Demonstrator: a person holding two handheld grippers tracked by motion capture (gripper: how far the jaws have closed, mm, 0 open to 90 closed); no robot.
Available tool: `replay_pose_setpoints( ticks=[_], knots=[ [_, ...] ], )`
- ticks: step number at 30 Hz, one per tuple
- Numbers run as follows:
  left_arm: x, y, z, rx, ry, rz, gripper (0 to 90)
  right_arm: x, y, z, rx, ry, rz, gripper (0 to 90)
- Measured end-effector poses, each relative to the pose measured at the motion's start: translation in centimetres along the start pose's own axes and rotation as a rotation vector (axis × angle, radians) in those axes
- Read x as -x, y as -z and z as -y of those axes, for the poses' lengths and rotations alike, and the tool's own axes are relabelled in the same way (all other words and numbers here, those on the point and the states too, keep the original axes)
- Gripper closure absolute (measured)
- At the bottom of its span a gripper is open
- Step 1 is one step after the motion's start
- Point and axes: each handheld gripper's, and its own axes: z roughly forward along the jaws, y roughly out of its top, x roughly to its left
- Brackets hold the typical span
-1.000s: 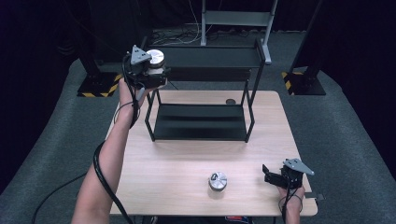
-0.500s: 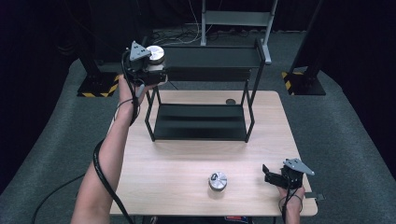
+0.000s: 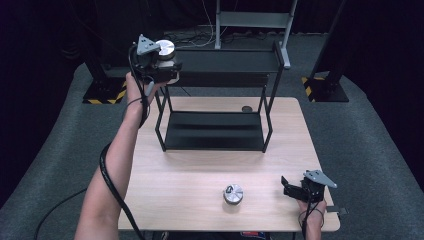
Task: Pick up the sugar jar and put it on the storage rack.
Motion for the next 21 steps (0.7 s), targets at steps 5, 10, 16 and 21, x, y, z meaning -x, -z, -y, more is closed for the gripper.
replay_pose_setpoints(
  ticks=[5, 10, 16, 21],
  knots=[
    [-0.1, -0.3, -0.5, 0.008, 0.002, 0.008, 30.4, 0.1, 0.0, 0.0, 0.001, -0.002, -0.003, 0.1],
    [-0.1, -0.9, -1.0, -0.001, -0.005, 0.005, 30.4, 0.1, 0.0, 0.0, -0.002, -0.002, -0.004, 0.1],
    [0.0, -1.5, -1.2, -0.002, 0.008, 0.004, 30.4, 0.1, 0.0, -0.1, -0.004, 0.0, -0.004, 0.1],
    [0.0, -2.0, -1.6, -0.007, 0.014, -0.003, 30.4, 0.1, 0.0, 0.0, -0.001, -0.005, -0.005, 0.1]
  ],
)
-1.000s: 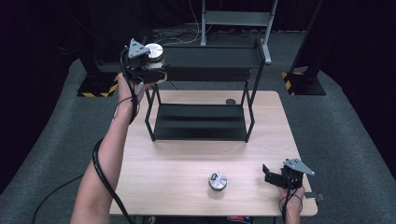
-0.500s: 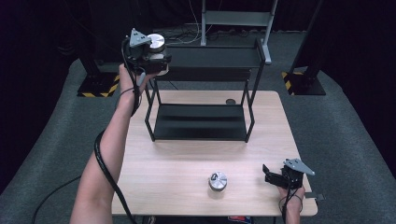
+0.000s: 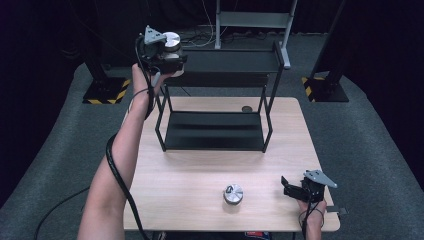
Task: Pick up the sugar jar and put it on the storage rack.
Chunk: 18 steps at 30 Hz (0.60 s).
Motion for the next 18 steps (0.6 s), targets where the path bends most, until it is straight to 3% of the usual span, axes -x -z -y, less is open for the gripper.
replay_pose_setpoints(
  ticks=[18],
  knots=[
    [-0.5, -2.2, -1.2, -0.038, 0.001, -0.011, 30.4, 0.0, 0.0, 0.0, 0.0, 0.007, -0.002, 0.1]
  ],
)
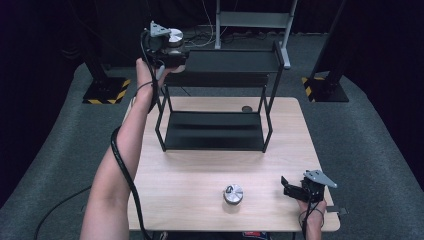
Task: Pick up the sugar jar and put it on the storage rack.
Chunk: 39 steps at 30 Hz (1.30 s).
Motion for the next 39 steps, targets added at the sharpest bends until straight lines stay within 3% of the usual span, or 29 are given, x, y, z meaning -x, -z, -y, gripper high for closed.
replay_pose_setpoints(
  ticks=[26, 39],
  knots=[
    [-1.1, -2.4, -0.9, -0.042, 0.041, -0.027, 30.4, 0.1, 0.0, 0.0, 0.002, -0.003, -0.003, 0.1],
    [-2.4, -3.5, -0.6, -0.054, 0.139, 0.004, 30.4, 0.1, 0.0, 0.0, 0.002, -0.005, -0.004, 0.1]
  ],
)
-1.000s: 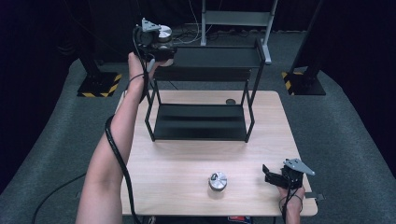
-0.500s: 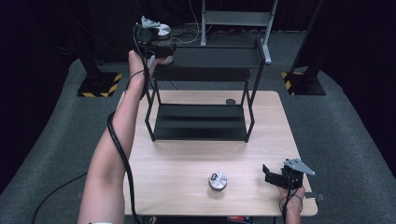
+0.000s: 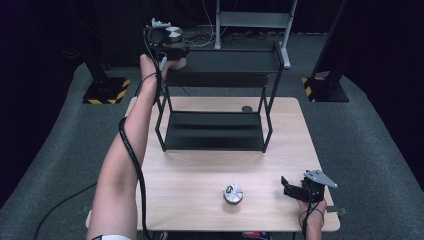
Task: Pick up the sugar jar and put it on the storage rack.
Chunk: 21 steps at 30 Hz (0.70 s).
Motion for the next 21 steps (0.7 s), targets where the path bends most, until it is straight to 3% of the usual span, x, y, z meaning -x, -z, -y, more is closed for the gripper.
replay_pose_setpoints(
  ticks=[16, 21],
  knots=[
    [0.6, -0.1, -0.5, -0.023, -0.002, -0.022, 30.3, 0.0, 0.0, 0.1, 0.003, 0.001, 0.0, 0.1],
    [0.8, 0.0, -1.4, -0.058, -0.013, -0.027, 29.7, -0.1, 0.0, 0.1, 0.003, 0.003, 0.0, 0.1]
  ],
)
